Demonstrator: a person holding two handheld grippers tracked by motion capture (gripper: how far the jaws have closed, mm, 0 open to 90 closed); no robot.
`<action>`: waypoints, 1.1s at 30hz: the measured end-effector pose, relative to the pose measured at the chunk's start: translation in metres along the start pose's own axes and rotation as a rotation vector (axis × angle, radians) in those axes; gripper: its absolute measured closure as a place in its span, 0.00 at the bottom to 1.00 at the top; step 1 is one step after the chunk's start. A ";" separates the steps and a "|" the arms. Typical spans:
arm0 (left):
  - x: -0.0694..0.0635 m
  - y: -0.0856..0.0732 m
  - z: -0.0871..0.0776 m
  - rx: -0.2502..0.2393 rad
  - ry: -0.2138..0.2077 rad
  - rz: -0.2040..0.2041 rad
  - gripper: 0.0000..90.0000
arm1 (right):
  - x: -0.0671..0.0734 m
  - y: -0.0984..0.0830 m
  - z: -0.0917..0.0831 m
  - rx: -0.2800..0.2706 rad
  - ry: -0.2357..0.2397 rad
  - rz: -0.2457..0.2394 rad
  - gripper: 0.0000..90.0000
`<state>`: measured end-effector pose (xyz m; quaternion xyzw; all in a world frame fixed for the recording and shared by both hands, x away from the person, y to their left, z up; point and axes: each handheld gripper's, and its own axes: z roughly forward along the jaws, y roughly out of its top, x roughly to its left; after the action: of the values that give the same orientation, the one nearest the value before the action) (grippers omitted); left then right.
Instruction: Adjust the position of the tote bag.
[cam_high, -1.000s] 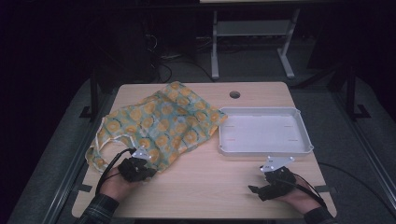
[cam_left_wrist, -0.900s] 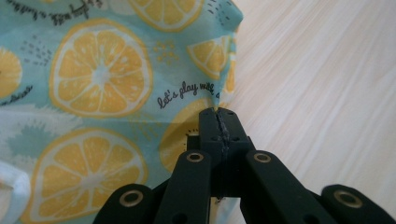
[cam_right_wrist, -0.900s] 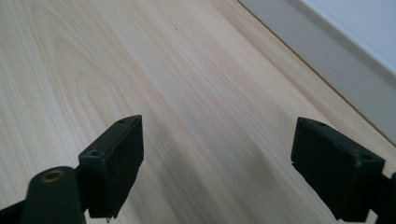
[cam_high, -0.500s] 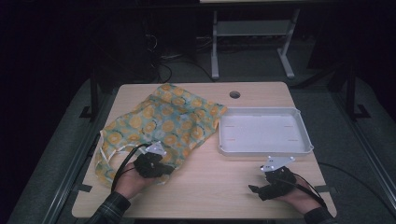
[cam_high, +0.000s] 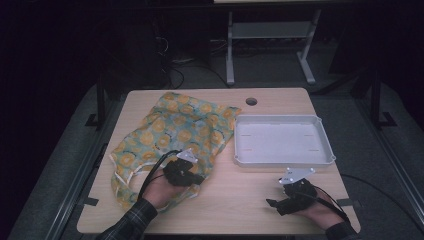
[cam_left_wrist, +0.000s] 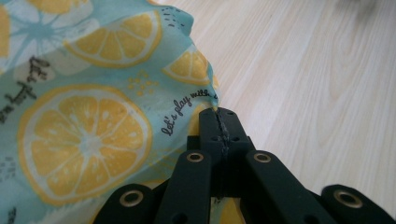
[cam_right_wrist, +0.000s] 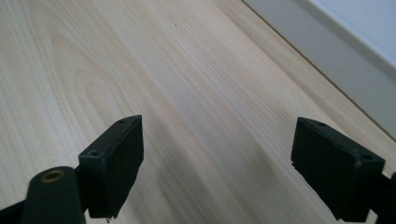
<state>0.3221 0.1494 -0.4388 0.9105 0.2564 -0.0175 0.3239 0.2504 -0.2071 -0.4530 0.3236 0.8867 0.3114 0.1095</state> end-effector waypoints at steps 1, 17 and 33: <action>0.000 0.002 0.002 -0.004 -0.005 0.003 1.00 | 0.000 0.000 0.000 -0.001 0.000 0.001 0.19; -0.008 0.036 0.043 -0.027 -0.070 0.019 1.00 | -0.001 -0.001 0.000 -0.005 0.002 0.013 0.18; -0.003 0.018 -0.010 -0.099 -0.006 0.010 0.61 | 0.002 0.010 0.000 -0.044 0.029 0.022 0.19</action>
<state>0.3269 0.1418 -0.4197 0.8946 0.2515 -0.0061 0.3692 0.2540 -0.1999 -0.4467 0.3262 0.8776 0.3367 0.1006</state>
